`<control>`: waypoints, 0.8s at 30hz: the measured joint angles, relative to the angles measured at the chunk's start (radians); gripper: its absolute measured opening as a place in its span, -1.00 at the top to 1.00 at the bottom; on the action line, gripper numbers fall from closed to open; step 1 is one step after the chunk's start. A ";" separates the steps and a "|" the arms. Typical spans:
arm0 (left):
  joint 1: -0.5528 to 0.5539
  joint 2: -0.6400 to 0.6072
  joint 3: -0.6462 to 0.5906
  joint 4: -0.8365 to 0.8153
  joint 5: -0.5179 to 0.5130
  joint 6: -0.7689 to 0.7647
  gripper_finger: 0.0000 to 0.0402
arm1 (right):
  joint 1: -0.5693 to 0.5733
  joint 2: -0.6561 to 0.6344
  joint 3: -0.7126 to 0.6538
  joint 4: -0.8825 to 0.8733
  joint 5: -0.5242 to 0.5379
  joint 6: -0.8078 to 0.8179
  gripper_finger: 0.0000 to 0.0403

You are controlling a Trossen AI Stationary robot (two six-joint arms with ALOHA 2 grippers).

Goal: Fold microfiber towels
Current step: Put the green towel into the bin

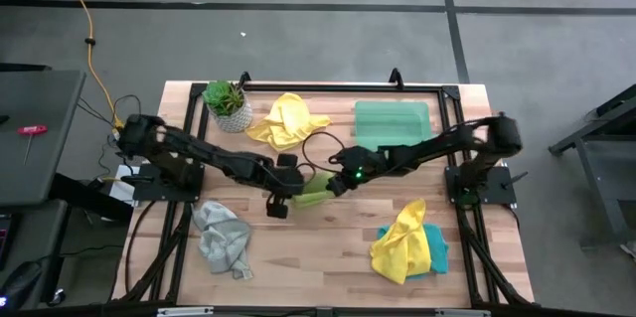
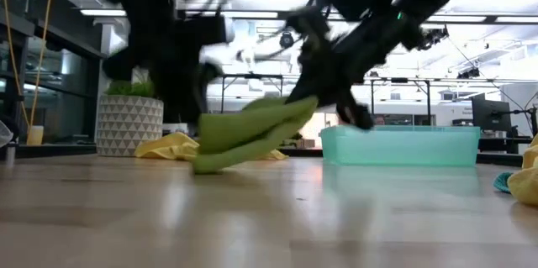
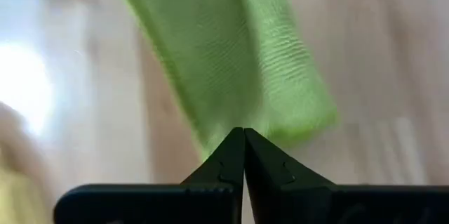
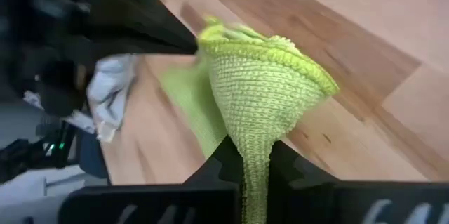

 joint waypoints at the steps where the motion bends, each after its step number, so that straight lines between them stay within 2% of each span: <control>1: 0.006 -0.026 0.025 -0.033 0.000 0.012 1.00 | -0.004 -0.041 0.000 -0.055 -0.005 -0.028 0.98; 5: 0.036 -0.137 0.088 -0.131 -0.003 0.029 1.00 | -0.040 -0.229 0.000 -0.272 -0.034 -0.120 0.99; 8: 0.064 -0.238 0.099 -0.117 -0.006 0.003 1.00 | -0.094 -0.376 0.000 -0.412 -0.043 -0.162 0.99; 14: 0.116 -0.378 0.100 -0.074 -0.045 -0.122 0.99 | -0.287 -0.617 0.000 -0.582 -0.008 -0.210 1.00; 16: 0.128 -0.405 0.099 -0.075 -0.062 -0.137 0.99 | -0.369 -0.659 0.000 -0.577 -0.007 -0.223 1.00; 19: 0.134 -0.422 0.099 -0.064 -0.071 -0.139 0.98 | -0.494 -0.684 0.000 -0.506 -0.084 -0.235 1.00; 24: 0.138 -0.426 0.099 -0.065 -0.082 -0.146 0.98 | -0.662 -0.636 0.001 -0.469 -0.196 -0.260 1.00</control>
